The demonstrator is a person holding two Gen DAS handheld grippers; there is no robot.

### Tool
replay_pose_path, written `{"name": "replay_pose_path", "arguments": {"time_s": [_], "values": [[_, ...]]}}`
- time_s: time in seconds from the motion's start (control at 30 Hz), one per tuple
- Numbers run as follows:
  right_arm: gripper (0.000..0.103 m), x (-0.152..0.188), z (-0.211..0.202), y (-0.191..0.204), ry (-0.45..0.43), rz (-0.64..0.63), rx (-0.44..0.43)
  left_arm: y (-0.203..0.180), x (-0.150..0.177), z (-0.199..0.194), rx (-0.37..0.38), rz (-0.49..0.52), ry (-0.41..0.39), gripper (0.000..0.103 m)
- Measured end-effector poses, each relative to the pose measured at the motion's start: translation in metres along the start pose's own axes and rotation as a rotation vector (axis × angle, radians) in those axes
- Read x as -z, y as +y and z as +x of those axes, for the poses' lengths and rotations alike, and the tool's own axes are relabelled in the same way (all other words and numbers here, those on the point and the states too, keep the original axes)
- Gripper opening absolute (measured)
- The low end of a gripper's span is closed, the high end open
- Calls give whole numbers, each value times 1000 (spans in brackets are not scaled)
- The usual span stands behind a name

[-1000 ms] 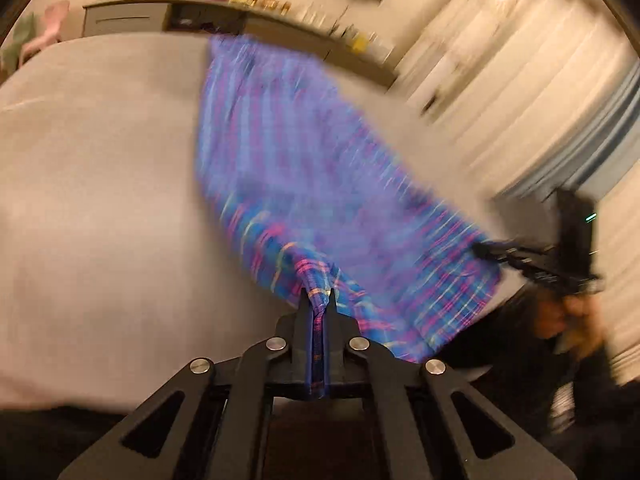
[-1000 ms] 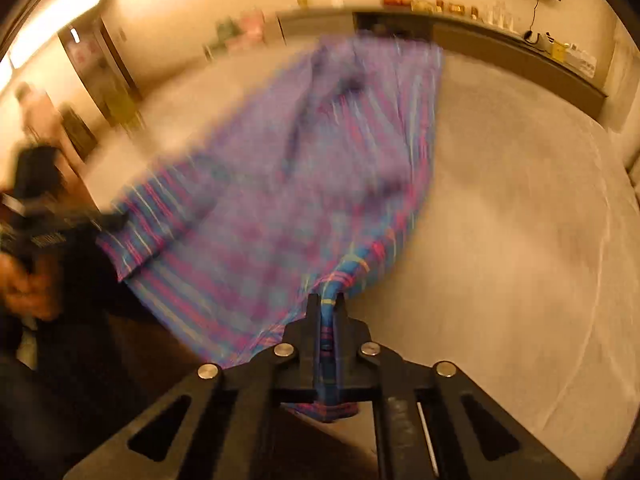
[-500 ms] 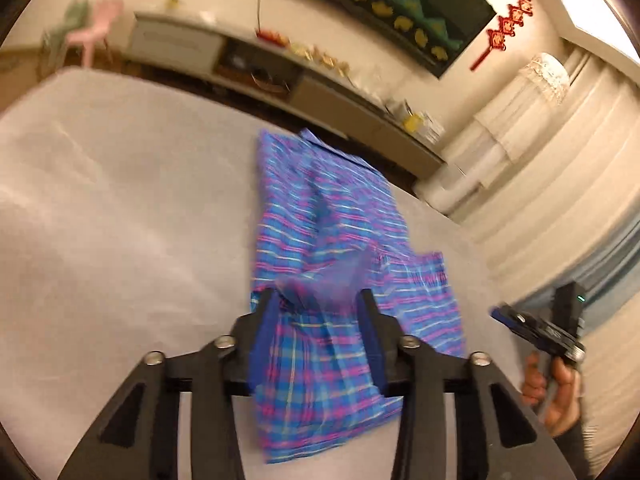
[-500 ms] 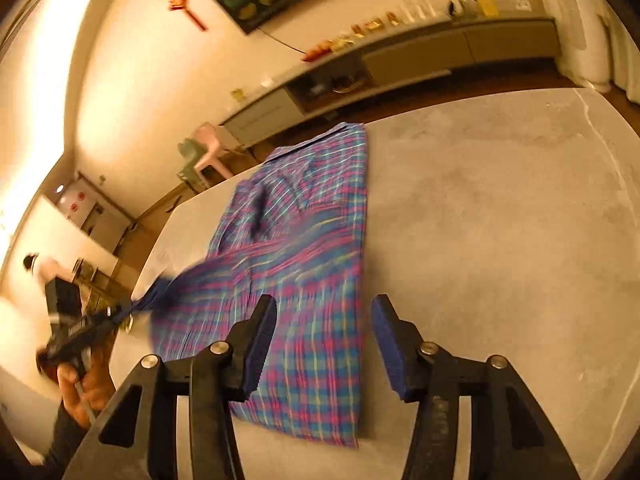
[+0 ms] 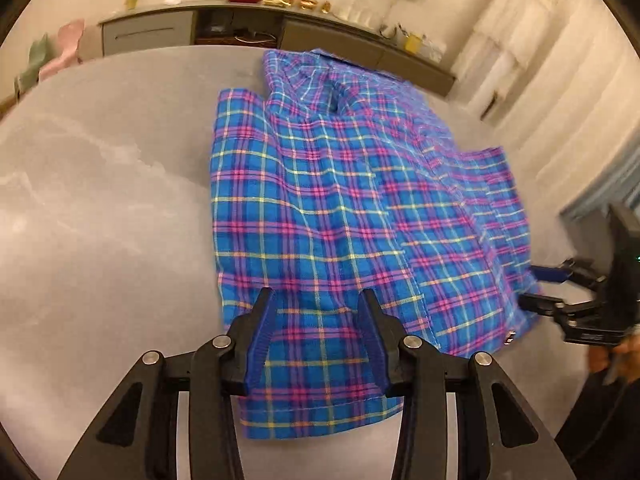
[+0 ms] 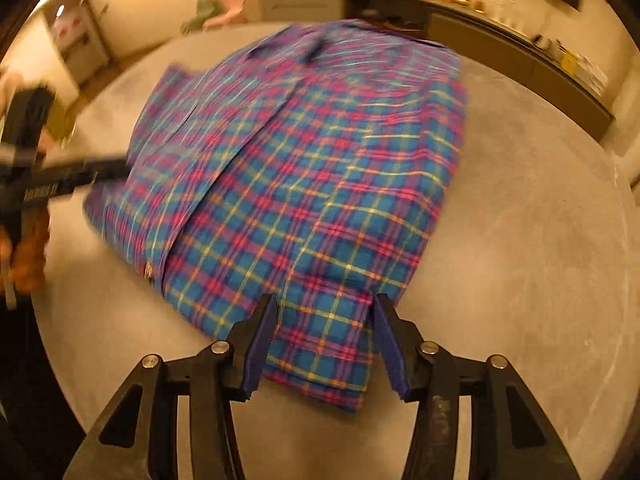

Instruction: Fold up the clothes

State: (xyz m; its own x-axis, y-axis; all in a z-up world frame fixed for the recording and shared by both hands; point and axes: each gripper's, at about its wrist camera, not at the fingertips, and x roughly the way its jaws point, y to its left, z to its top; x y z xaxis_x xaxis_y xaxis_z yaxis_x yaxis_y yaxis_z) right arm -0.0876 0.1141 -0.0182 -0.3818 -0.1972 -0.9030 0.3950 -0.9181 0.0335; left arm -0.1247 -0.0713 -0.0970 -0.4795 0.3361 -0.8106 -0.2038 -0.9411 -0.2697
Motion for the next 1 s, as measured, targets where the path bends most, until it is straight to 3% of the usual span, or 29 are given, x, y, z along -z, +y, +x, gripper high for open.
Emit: {"name": "replay_pose_path", "arguments": {"time_s": [0.07, 0.17, 0.27, 0.33, 0.43, 0.57, 0.67, 0.83, 1.0], "values": [[54, 2, -5, 4, 23, -18, -51, -6, -2, -16, 64, 9, -44, 40], [54, -8, -24, -12, -66, 47, -95, -18, -19, -29, 128, 28, -102, 41], [54, -17, -12, -36, -90, 124, -87, -29, -32, -9, 90, 82, -45, 40], [55, -13, 3, -41, -29, 142, -81, -40, -38, 2, 53, 158, -8, 40], [53, -16, 4, -42, -8, 108, -104, -48, -40, 1, 90, 212, -12, 40], [53, -69, -22, -74, -150, 154, -122, -38, -42, 10, 172, 120, 5, 40], [54, -128, -8, -107, -202, 196, -90, -42, -46, 14, 205, 126, 9, 40], [55, -221, 73, -169, -152, 288, -7, -37, -45, 29, 199, 101, 68, 40], [55, -264, 136, -201, -96, 334, -25, -34, -44, 45, 222, 84, 123, 40]]}}
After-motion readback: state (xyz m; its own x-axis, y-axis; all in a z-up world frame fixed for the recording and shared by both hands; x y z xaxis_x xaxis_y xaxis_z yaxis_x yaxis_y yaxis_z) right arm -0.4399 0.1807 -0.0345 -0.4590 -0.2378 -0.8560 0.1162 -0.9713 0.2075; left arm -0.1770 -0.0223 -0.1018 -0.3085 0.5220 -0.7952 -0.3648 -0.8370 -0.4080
